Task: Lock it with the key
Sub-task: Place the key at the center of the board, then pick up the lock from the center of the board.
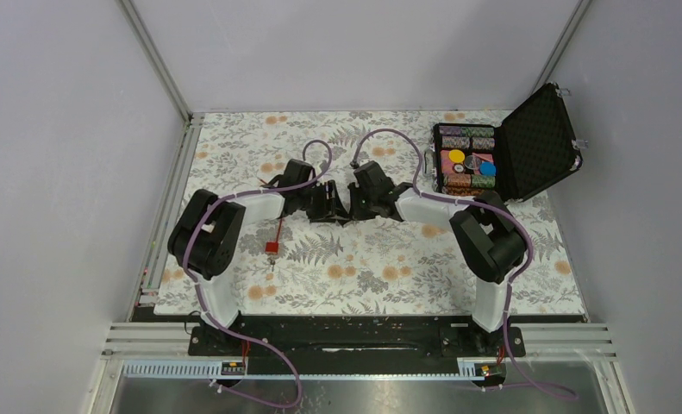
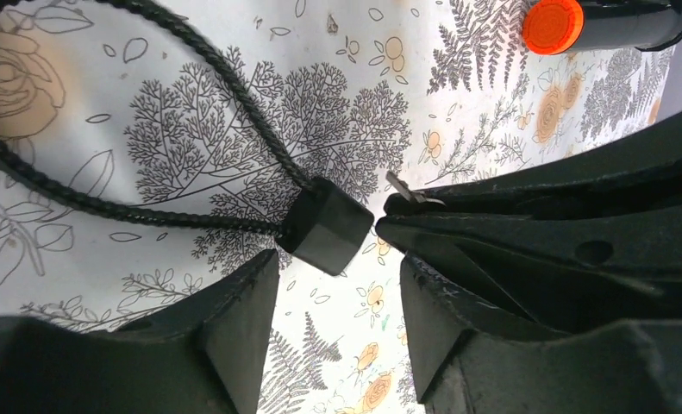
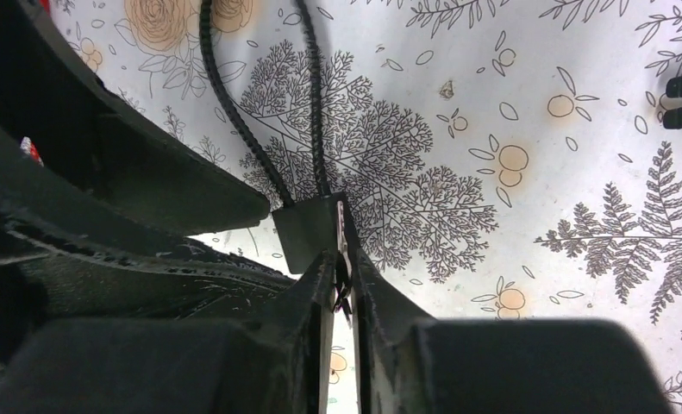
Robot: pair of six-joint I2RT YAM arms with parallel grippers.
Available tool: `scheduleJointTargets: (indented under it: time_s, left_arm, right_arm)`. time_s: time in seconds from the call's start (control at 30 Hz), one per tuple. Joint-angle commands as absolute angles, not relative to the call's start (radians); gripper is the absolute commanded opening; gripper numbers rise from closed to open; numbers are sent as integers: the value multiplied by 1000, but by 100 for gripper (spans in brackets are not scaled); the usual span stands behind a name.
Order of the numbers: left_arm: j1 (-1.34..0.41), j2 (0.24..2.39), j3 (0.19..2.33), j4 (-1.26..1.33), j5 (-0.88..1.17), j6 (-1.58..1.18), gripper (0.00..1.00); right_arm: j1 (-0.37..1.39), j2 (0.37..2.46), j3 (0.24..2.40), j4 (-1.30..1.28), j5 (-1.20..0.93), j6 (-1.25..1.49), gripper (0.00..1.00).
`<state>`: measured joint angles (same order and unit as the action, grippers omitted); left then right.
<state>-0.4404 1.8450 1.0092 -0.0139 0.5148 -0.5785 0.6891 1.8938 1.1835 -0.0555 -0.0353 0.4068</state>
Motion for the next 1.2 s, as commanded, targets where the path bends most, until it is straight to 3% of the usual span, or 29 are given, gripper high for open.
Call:
scheduleJointTargets:
  time_s: [0.0, 0.07, 0.2, 0.27, 0.57, 0.83, 1.0, 1.17]
  left_arm:
    - [-433, 1767, 1017, -28, 453, -578, 54]
    - [-423, 1739, 1002, -36, 433, -579, 55]
    - [-402, 1641, 953, -73, 364, -567, 56]
    - [-399, 1564, 932, -124, 298, -542, 58]
    - [-399, 1184, 843, -297, -8, -507, 68]
    - [-400, 800, 878, -443, -195, -472, 98]
    - [-400, 625, 911, -530, -242, -430, 99]
    - [-400, 538, 949, -601, -228, -410, 99]
  right_arm:
    - [673, 1895, 1217, -44, -45, 454, 21]
    - [668, 1890, 1222, -62, -69, 472, 29]
    - [669, 1838, 1195, -83, -39, 493, 61]
    - [669, 1800, 1177, -93, -17, 498, 69]
    - [763, 1721, 1190, -193, 84, 575, 72]
    - [975, 1861, 1361, -279, 305, 729, 71]
    - [1063, 1993, 1544, -337, 364, 769, 71]
    - [1150, 2185, 1822, -497, 439, 729, 82]
